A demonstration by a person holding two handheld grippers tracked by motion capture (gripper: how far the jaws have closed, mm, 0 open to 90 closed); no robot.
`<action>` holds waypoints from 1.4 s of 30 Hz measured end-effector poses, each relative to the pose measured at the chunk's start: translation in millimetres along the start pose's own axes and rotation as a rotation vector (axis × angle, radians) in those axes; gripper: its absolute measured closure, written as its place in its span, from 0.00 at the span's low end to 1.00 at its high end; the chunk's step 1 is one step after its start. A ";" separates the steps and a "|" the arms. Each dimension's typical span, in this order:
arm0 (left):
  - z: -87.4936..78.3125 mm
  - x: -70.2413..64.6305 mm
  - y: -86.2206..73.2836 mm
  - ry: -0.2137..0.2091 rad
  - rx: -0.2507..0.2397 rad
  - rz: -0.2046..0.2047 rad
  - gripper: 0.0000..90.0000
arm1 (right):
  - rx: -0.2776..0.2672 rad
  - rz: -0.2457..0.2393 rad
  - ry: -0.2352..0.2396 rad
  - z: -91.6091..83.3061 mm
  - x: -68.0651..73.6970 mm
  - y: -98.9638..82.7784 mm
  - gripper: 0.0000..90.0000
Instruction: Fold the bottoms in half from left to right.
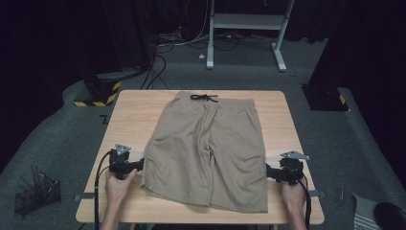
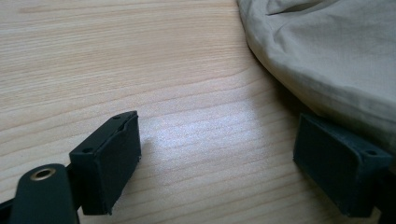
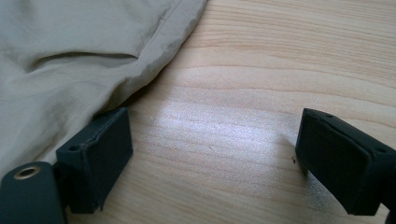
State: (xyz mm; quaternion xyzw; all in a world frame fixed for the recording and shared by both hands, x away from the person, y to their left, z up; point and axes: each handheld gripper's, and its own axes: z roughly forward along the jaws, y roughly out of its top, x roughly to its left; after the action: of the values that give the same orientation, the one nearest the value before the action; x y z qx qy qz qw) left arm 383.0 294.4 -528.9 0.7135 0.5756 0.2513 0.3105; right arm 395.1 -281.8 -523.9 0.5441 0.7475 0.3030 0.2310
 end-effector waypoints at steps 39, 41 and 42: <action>-1.5 -23.5 49.3 -0.292 -0.078 0.048 0.28 | -0.124 -0.012 0.127 1.7 35.8 38.7 0.31; 2.2 -32.9 53.8 -0.299 -0.072 0.071 0.29 | -0.122 -0.014 0.140 5.3 39.1 41.5 0.32; 4.4 -37.5 56.0 -0.298 -0.062 0.085 0.29 | -0.119 -0.014 0.146 7.4 40.8 42.8 0.32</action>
State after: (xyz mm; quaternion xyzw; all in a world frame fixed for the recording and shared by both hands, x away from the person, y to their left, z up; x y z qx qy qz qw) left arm 415.5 249.0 -491.0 0.7566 0.4846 0.1731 0.4035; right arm 416.6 -231.9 -499.7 0.5007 0.7468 0.3840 0.2101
